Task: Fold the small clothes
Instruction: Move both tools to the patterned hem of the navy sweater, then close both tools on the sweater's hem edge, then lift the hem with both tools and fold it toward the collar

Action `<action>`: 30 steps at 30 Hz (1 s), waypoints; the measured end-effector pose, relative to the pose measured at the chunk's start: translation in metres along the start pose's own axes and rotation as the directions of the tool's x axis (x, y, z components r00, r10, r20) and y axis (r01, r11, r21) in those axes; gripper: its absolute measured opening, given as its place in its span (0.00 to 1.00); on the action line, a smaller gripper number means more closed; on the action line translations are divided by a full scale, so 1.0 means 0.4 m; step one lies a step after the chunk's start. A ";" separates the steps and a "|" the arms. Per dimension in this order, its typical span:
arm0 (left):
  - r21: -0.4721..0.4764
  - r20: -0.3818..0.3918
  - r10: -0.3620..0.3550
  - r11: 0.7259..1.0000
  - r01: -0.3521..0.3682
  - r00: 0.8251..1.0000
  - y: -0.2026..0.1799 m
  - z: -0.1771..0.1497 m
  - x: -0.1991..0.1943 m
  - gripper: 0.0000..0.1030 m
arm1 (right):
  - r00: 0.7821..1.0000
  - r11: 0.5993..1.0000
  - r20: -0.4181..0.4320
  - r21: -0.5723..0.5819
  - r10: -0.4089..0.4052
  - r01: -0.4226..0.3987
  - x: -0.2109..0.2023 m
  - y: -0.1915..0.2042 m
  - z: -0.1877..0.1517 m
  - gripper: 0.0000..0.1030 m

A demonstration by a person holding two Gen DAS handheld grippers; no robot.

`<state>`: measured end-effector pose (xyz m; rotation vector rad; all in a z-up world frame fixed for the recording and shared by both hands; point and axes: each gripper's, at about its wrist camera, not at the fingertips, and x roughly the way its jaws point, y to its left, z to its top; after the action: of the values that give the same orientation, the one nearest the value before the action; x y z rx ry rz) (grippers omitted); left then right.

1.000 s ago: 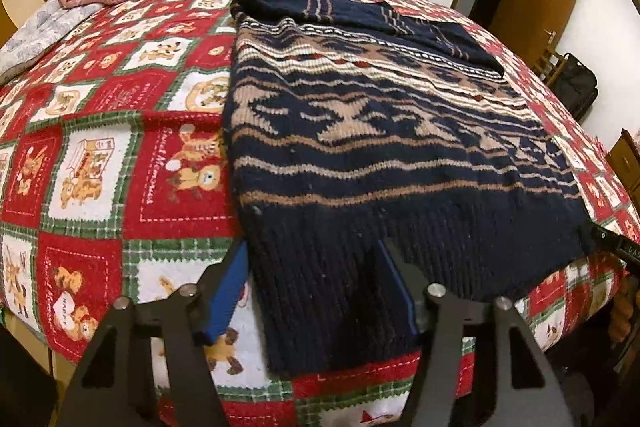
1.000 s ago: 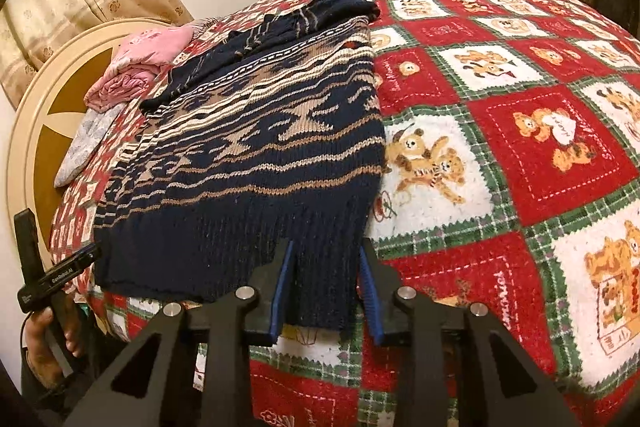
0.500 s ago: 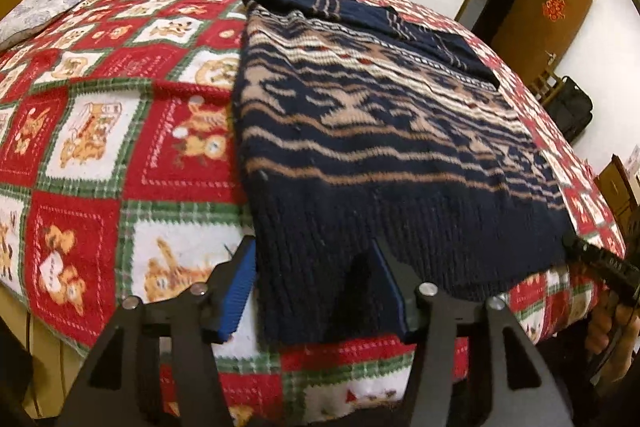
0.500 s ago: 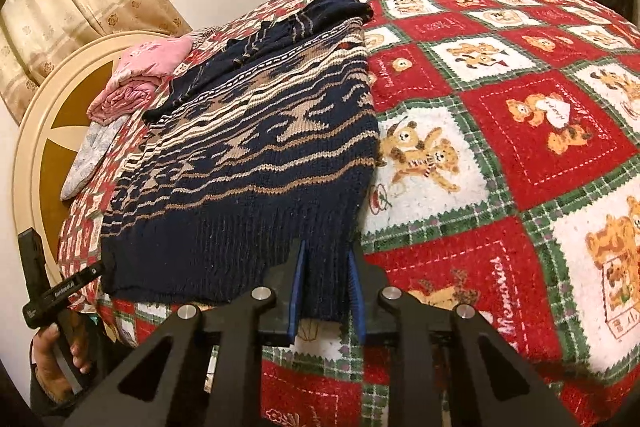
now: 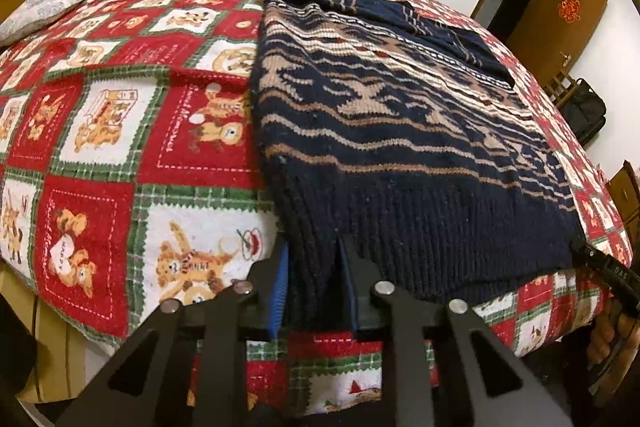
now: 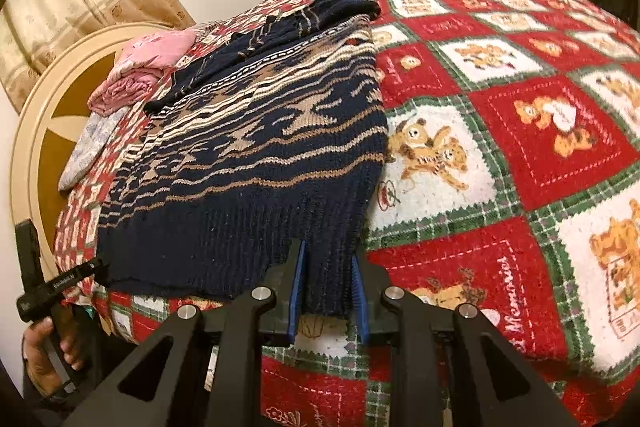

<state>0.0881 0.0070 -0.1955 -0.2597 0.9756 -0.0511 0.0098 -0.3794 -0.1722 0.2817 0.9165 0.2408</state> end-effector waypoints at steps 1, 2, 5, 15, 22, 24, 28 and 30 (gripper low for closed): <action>-0.006 0.002 -0.007 1.000 0.007 1.000 0.002 0.000 0.002 0.29 | 1.000 1.000 0.002 0.007 0.008 -0.008 0.000 -0.004 0.000 0.23; -0.015 0.001 -0.014 1.000 0.014 1.000 0.004 -0.001 0.003 0.30 | 1.000 1.000 0.005 0.018 0.017 -0.017 -0.001 -0.008 0.000 0.24; -0.023 0.002 -0.039 0.999 0.039 0.999 0.006 0.002 0.004 0.33 | 1.000 1.000 0.004 0.022 0.019 -0.019 0.000 -0.008 0.001 0.24; -0.046 0.037 -0.154 0.987 0.156 0.987 0.023 0.016 -0.021 0.10 | 0.996 0.998 0.070 0.018 0.062 -0.063 -0.049 0.000 0.016 0.08; -0.077 0.114 -0.218 0.971 0.227 0.969 0.034 0.035 -0.062 0.10 | 0.989 0.995 0.115 0.022 0.093 -0.096 -0.073 0.005 0.025 0.08; -0.080 0.116 -0.231 0.967 0.241 0.966 0.033 0.038 -0.060 0.10 | 0.985 0.992 0.127 0.030 0.118 -0.123 -0.081 0.003 0.026 0.07; -0.080 0.128 -0.249 0.962 0.260 0.960 0.036 0.049 -0.063 0.10 | 0.974 0.982 0.141 0.041 0.177 -0.184 -0.090 0.010 0.041 0.07; -0.094 0.134 -0.271 0.954 0.284 0.953 0.042 0.056 -0.067 0.10 | 0.968 0.978 0.151 0.040 0.199 -0.207 -0.095 0.014 0.052 0.07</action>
<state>0.0901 0.0319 -0.1658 -0.4979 0.8181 -0.2370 0.0036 -0.3891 -0.1300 0.4401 0.7503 0.3790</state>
